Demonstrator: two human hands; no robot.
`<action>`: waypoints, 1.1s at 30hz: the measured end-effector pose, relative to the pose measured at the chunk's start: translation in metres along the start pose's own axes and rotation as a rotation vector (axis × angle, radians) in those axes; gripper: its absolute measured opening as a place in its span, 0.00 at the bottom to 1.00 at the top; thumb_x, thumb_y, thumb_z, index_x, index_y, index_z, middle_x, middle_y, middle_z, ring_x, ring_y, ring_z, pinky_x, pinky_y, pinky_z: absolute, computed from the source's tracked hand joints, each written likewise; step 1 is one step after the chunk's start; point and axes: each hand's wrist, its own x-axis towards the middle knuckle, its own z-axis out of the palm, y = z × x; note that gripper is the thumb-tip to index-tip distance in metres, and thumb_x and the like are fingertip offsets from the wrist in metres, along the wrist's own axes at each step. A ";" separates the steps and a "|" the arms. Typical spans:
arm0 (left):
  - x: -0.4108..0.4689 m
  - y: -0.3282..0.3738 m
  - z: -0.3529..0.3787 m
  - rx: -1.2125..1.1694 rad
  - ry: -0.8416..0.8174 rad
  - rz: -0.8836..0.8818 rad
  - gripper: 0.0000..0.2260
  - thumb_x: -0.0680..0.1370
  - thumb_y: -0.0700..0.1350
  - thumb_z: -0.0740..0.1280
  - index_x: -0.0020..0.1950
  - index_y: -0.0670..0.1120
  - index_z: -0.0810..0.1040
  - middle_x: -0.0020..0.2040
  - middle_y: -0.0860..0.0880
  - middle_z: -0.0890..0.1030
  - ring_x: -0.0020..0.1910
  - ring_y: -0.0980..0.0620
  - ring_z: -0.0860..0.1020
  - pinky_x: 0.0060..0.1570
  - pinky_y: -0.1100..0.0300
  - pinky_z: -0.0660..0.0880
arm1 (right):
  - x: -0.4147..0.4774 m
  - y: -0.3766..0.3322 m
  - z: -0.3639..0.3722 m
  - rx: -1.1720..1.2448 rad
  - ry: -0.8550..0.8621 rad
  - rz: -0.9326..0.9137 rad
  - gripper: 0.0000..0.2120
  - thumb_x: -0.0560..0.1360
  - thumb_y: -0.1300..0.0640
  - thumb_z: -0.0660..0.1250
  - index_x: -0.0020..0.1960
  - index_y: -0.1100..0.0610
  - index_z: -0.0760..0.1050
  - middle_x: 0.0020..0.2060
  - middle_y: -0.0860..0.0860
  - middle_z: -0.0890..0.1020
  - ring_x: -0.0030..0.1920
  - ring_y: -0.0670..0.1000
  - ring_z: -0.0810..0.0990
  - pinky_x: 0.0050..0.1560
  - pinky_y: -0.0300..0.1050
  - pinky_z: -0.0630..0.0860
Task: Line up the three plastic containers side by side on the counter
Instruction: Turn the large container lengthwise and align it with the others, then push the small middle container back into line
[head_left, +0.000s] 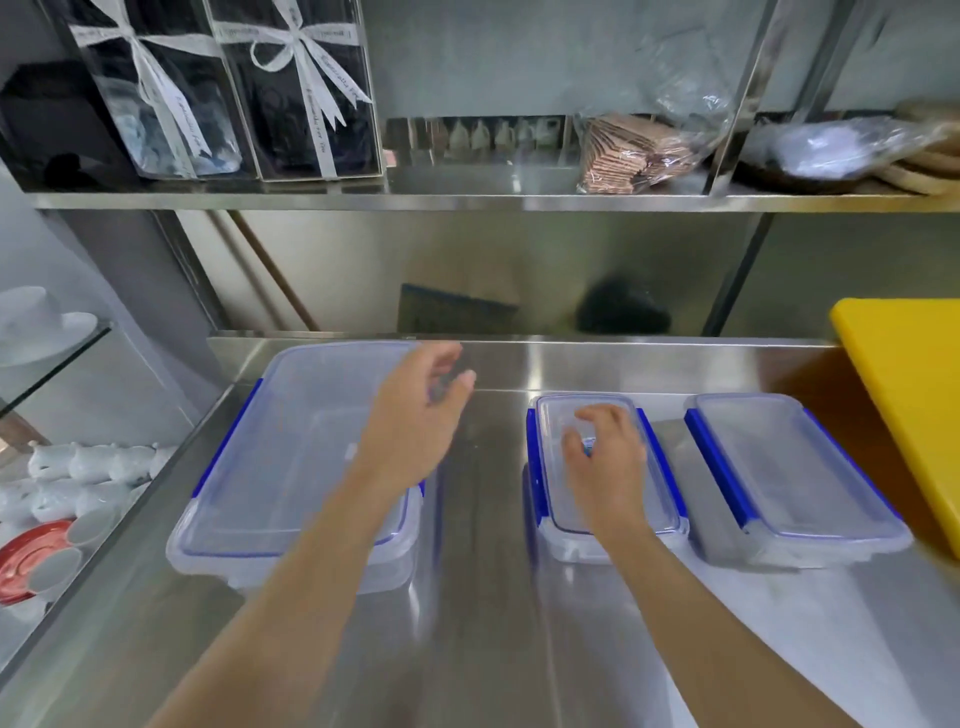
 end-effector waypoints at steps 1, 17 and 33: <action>-0.009 0.007 0.024 0.009 -0.070 0.015 0.14 0.78 0.44 0.64 0.63 0.47 0.72 0.60 0.52 0.75 0.61 0.54 0.73 0.60 0.62 0.66 | 0.003 0.009 -0.010 -0.056 0.024 0.031 0.11 0.75 0.60 0.62 0.57 0.60 0.74 0.58 0.56 0.76 0.56 0.58 0.74 0.61 0.54 0.70; -0.067 -0.037 0.129 -0.029 -0.332 -0.302 0.28 0.75 0.44 0.66 0.72 0.50 0.57 0.69 0.47 0.63 0.61 0.55 0.68 0.61 0.60 0.66 | 0.007 0.084 -0.020 -0.150 -0.152 0.241 0.25 0.72 0.54 0.66 0.66 0.58 0.66 0.59 0.61 0.74 0.58 0.62 0.74 0.60 0.64 0.72; -0.066 0.018 0.194 -0.038 -0.295 -0.093 0.15 0.78 0.42 0.62 0.64 0.45 0.67 0.63 0.50 0.72 0.62 0.53 0.71 0.60 0.63 0.68 | 0.030 0.106 -0.089 -0.370 0.239 0.185 0.16 0.75 0.58 0.64 0.62 0.61 0.71 0.63 0.60 0.73 0.64 0.60 0.70 0.66 0.56 0.63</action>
